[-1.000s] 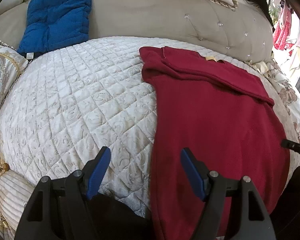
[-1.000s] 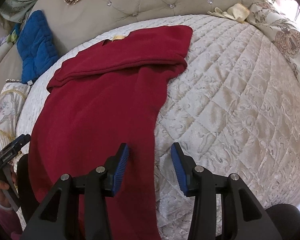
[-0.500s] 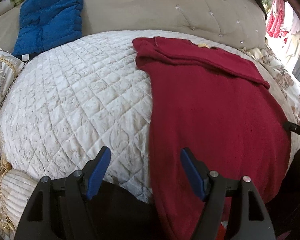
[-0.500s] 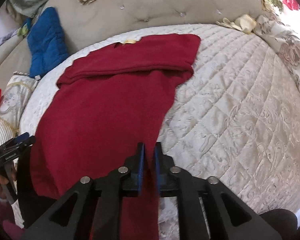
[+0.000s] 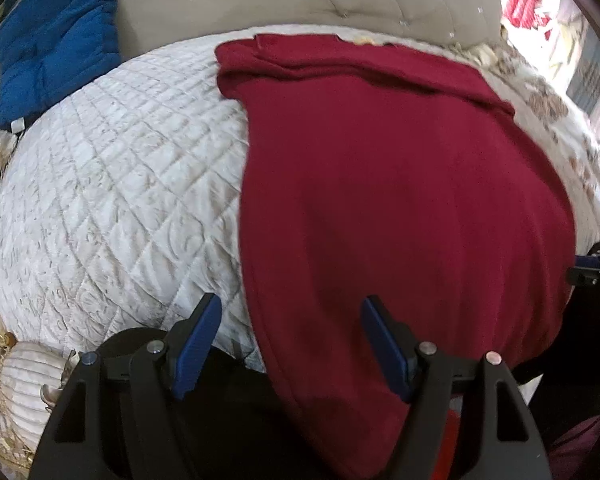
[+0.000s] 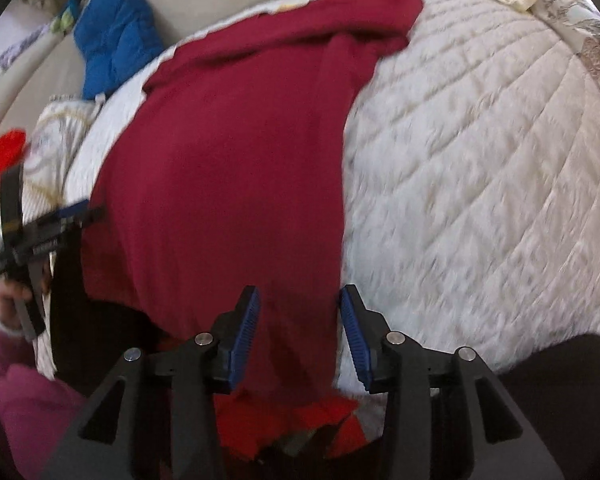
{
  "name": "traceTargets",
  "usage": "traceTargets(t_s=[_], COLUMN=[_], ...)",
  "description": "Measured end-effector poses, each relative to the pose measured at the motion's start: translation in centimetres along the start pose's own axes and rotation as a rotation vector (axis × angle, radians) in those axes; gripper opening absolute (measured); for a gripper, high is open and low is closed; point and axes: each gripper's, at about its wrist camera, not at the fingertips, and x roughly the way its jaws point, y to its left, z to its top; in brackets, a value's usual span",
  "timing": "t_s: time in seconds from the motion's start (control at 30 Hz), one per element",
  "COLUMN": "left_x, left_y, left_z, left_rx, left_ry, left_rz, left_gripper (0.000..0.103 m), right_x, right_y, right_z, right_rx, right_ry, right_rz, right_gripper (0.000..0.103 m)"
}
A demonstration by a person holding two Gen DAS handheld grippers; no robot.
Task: Fold small clothes
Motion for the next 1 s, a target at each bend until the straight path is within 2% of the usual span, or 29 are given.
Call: traceTargets(t_s=[0.3,0.73,1.0], left_x=[0.8,1.3,2.6], left_y=[-0.6,-0.5,-1.0], left_z=[-0.6,-0.8,-1.3], left_rx=[0.035,0.051,0.088], left_ry=[0.021,0.044,0.127], left_rz=[0.023,0.017,-0.023], left_gripper=[0.076,0.076,0.076], right_x=[0.7,1.3,2.8], right_y=[0.5,0.8,1.1], right_z=[-1.0,-1.8,-1.5], right_rx=[-0.014,-0.019,-0.032], right_ry=[0.037,0.089,0.132], right_rz=[0.012,0.024,0.044], right_gripper=[0.023,0.023,0.024])
